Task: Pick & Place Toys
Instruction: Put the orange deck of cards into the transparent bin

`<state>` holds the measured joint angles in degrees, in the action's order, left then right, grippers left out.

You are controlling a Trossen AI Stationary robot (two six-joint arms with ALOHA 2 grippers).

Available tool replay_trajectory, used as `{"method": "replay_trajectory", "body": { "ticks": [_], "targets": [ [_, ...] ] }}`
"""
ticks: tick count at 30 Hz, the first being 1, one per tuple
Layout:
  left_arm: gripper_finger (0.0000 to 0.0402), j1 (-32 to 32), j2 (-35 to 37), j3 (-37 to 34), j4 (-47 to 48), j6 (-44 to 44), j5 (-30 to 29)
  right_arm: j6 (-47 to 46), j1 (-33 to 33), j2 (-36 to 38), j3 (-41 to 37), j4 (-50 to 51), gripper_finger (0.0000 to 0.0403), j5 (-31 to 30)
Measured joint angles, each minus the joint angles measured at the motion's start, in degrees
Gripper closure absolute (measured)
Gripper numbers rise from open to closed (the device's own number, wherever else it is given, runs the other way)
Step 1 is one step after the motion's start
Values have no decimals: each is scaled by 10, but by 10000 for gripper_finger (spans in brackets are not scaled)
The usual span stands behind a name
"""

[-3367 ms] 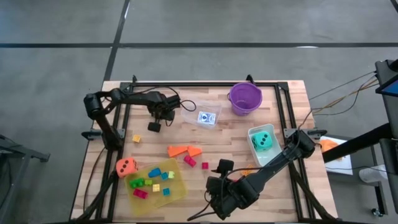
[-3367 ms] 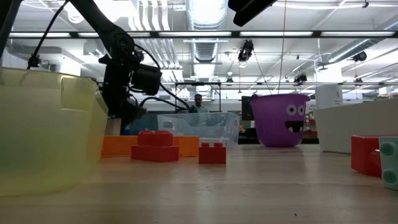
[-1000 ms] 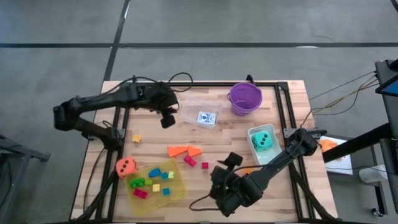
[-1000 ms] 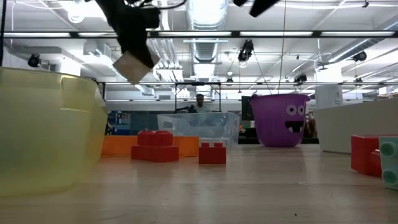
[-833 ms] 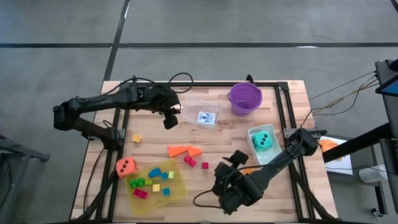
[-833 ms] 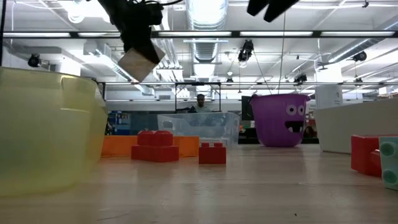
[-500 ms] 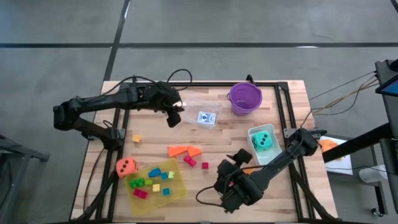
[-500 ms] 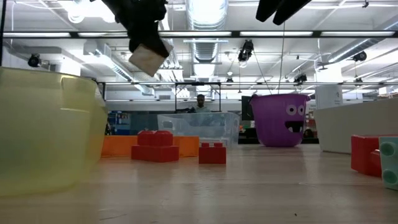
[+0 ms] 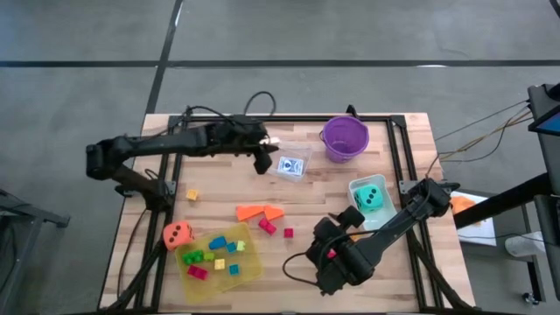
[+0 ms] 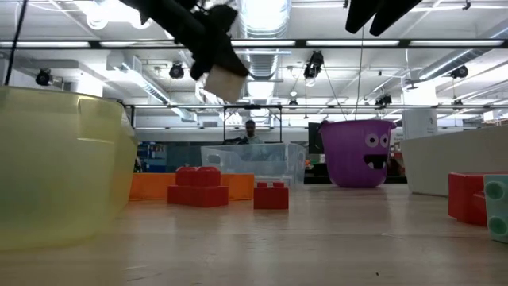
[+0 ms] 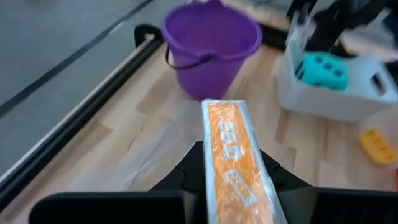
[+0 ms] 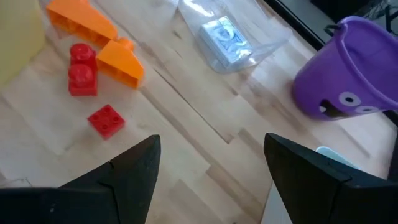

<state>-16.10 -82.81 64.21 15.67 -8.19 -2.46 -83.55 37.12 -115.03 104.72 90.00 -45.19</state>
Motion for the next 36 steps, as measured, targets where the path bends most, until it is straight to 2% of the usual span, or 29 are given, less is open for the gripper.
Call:
{"method": "replay_trajectory", "body": {
  "ticks": [7,11,14,20,27,31,36],
  "targets": [
    [352,-10,-121,80,13,28,9,10,0,3,-10,0,119,0],
    [352,-12,-184,156,91,106,3,15,0,3,-12,0,119,1],
    [352,-12,-221,187,126,134,4,19,0,3,-15,0,119,1],
    [352,-16,-260,188,125,172,15,28,0,3,-23,0,119,2],
    [352,-17,-286,188,98,204,109,42,0,3,-27,0,119,4],
    [352,-23,-302,188,91,200,111,42,0,3,-28,0,119,6],
    [352,-29,-319,188,80,150,111,43,0,3,-28,0,119,7]
  ]
}}
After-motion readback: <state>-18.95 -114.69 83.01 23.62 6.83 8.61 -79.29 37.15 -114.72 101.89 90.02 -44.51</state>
